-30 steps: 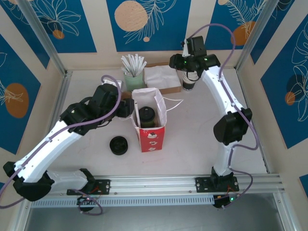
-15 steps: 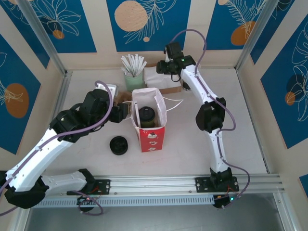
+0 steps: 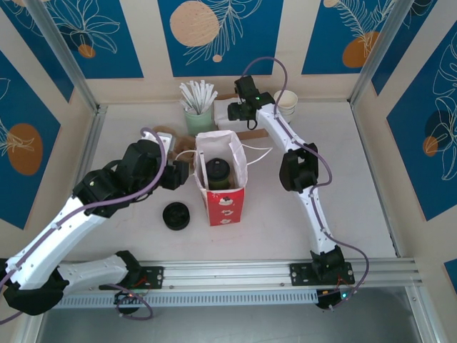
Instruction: Pack the takeout coffee
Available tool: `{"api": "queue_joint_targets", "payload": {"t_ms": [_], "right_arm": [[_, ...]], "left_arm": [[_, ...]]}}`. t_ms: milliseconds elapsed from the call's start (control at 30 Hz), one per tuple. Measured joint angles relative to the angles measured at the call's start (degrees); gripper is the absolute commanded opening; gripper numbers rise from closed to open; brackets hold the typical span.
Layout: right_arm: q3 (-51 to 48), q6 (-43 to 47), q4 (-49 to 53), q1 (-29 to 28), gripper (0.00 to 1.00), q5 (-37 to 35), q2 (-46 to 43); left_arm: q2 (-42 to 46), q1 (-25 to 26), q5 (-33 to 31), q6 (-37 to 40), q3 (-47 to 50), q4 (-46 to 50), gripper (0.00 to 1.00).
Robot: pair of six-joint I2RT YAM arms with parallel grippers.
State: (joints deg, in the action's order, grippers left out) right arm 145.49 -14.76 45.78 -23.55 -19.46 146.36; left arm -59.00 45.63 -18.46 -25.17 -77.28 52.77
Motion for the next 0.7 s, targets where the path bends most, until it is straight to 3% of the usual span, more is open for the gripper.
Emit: {"api": "queue_joint_targets", "payload": {"t_ms": [700], "right_arm": [[4.52,6.08,-4.26,1.64,0.68,-4.74,7.61]], "left_arm": [[0.46,0.0,-0.02,-1.29,0.37,0.0,0.64]]}}
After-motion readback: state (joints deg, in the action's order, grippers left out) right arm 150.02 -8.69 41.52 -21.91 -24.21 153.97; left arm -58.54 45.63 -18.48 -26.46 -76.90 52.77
